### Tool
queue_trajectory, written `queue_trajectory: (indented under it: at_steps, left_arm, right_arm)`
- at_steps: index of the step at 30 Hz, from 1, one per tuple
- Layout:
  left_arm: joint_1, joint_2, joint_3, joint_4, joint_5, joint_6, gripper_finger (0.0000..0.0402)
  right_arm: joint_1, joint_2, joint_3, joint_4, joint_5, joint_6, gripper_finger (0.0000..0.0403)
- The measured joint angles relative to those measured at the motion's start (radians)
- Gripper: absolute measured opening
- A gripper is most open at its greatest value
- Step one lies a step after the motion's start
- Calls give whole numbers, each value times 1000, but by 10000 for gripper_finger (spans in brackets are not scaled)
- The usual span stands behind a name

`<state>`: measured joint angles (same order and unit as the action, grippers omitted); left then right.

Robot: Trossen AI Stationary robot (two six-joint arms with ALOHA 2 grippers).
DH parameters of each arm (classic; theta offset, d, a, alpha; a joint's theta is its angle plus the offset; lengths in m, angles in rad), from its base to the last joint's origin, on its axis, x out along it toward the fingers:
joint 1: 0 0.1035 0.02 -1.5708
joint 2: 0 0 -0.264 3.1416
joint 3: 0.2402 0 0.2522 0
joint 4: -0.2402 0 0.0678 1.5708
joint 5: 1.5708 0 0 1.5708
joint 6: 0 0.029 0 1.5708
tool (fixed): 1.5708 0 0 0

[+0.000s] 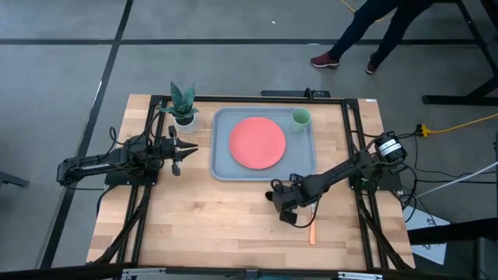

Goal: Pick and place plate/cup/fork/spoon on tray
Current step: Put the black spoon on the blue tray to the right of the pink plate

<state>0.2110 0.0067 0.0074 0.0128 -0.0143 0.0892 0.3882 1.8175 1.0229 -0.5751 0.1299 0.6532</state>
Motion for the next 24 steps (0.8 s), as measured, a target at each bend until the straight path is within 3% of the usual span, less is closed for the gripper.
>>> queue_trajectory:
  at_steps: [17,24]
  left_arm:
    - [0,0,0,0,0,0,55]
    - [0,0,0,0,0,0,55]
  right_arm:
    - [-38,-101,80,-104,-24,129,5]
    - [-173,-216,80,-276,103,213,5]
